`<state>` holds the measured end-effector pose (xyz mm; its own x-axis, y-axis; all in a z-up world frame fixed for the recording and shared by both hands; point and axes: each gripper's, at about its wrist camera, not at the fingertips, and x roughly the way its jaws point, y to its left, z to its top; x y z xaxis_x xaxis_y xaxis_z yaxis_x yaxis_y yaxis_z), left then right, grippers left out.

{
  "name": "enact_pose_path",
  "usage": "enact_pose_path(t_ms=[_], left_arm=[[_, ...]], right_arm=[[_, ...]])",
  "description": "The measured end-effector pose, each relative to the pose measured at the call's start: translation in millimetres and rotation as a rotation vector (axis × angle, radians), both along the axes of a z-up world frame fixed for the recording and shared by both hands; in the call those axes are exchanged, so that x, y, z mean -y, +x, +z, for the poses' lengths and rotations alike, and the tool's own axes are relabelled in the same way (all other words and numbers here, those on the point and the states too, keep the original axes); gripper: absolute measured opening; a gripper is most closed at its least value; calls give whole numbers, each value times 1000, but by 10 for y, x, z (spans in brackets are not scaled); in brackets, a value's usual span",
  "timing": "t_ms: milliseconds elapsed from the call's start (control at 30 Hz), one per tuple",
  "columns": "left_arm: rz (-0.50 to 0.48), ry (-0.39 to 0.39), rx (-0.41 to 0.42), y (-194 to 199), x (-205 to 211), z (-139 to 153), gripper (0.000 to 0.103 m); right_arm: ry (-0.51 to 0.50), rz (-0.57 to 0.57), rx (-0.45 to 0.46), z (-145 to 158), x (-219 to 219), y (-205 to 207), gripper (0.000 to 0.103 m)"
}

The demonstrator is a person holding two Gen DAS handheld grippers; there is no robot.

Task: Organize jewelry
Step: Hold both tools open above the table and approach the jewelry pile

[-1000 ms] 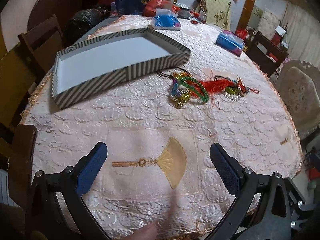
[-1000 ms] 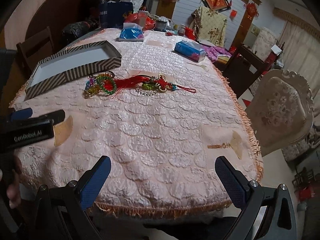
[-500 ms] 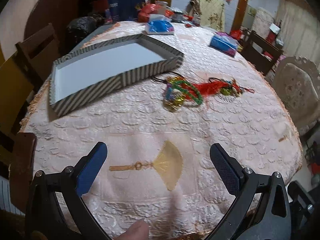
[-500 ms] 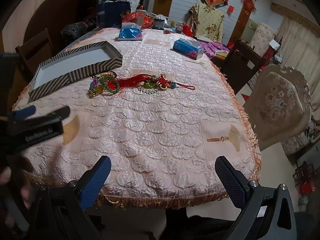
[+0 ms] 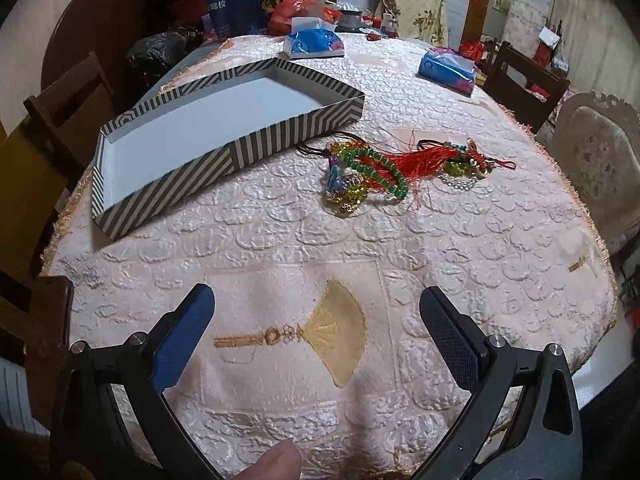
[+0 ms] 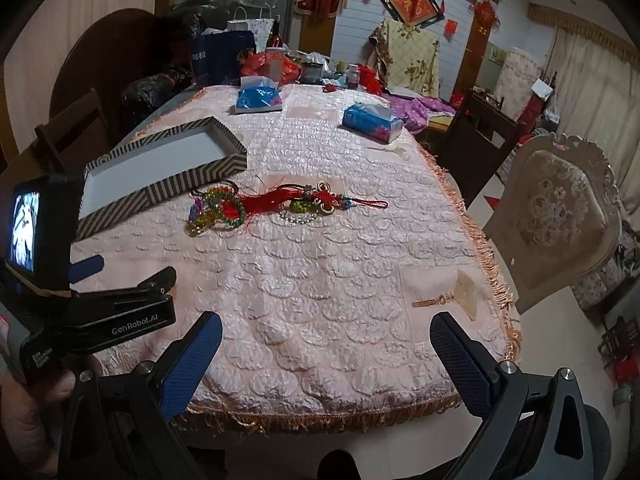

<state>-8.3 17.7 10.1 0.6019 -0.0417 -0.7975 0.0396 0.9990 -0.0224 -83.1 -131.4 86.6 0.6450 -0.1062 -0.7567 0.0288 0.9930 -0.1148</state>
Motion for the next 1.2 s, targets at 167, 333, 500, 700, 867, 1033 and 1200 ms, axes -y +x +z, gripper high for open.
enact_pose_path(t_ms=[167,333,500,700,867,1033,1200], left_arm=[[-3,19,-18,62,34,-34,103],[19,23,-35,161,-24,-82,103],[35,49,-34,353,-76,-127,103],[38,40,-74,564,-15,-387,103],[33,36,-88,595,31,-482,103],[33,21,-94,613,16,-486,103],[34,18,-78,576,18,-495,103]], right_arm=[[45,2,28,39,59,110,103],[55,3,27,3,182,323,103],[81,47,23,-108,356,747,103],[40,142,42,-336,420,1152,103],[80,117,-10,-630,505,1242,103],[79,93,-25,-683,531,1237,103],[103,53,-40,-706,641,1256,103]])
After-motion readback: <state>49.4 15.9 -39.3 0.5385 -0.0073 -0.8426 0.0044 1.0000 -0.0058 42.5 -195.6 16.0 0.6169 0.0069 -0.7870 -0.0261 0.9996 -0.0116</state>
